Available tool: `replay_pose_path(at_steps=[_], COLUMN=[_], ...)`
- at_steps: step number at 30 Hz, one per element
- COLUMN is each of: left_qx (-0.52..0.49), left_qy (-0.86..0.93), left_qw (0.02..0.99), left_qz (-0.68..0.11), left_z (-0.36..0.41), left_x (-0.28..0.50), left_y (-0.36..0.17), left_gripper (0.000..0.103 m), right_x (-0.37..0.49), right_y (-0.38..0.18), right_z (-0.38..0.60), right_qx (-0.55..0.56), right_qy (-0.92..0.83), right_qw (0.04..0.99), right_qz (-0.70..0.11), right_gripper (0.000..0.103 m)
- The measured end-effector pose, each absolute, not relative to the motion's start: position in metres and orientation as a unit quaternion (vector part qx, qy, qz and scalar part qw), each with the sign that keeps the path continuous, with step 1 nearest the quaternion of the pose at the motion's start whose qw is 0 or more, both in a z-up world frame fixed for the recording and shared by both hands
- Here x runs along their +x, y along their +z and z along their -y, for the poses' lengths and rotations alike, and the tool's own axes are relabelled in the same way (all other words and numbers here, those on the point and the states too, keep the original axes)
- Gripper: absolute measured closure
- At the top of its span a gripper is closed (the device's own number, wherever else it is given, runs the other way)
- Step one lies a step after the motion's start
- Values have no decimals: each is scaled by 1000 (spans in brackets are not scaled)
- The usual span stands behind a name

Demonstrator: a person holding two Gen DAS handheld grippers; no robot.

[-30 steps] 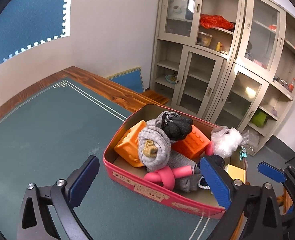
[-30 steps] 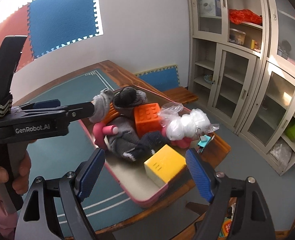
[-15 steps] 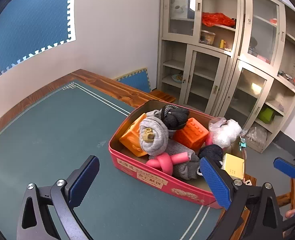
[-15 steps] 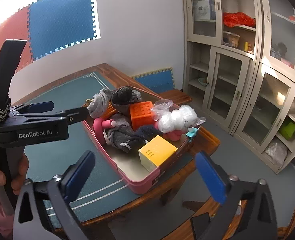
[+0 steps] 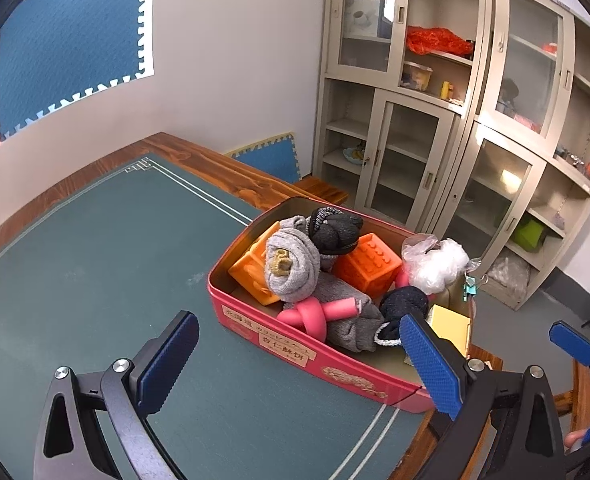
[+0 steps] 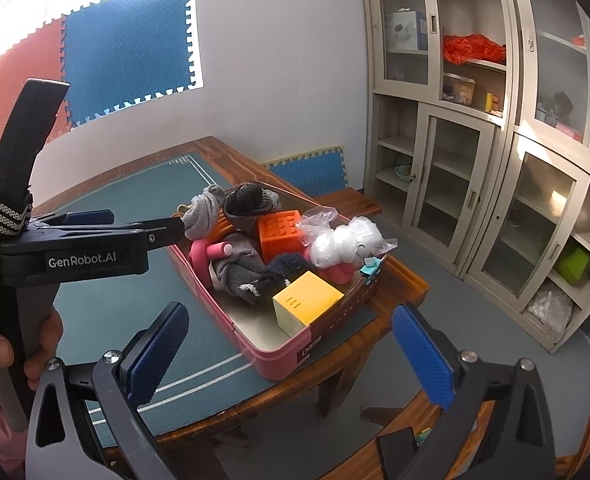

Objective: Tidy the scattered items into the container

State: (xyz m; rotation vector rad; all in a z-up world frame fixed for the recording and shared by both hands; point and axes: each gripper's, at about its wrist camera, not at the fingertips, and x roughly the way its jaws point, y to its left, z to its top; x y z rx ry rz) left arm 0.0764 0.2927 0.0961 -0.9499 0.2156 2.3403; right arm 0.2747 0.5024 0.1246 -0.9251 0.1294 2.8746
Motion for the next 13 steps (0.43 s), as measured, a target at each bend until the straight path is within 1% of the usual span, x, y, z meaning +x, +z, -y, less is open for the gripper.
replay_pose_path(at_steps=[5, 10, 13], left_qx=[-363, -364, -353], left_qy=[877, 866, 872], left_qw=[303, 336, 331], left_qz=[-83, -65, -76], left_z=[-296, -298, -301], left_x=[76, 75, 77], left_y=[94, 91, 92], left_gripper=[1, 1, 1], right_x=[273, 269, 267], right_y=[121, 114, 111], right_z=[-506, -507, -507], right_qx=[-311, -318, -321], right_qy=[947, 945, 944], right_qw=[59, 59, 59], right_qz=[-47, -50, -50], right_gripper=[1, 1, 1])
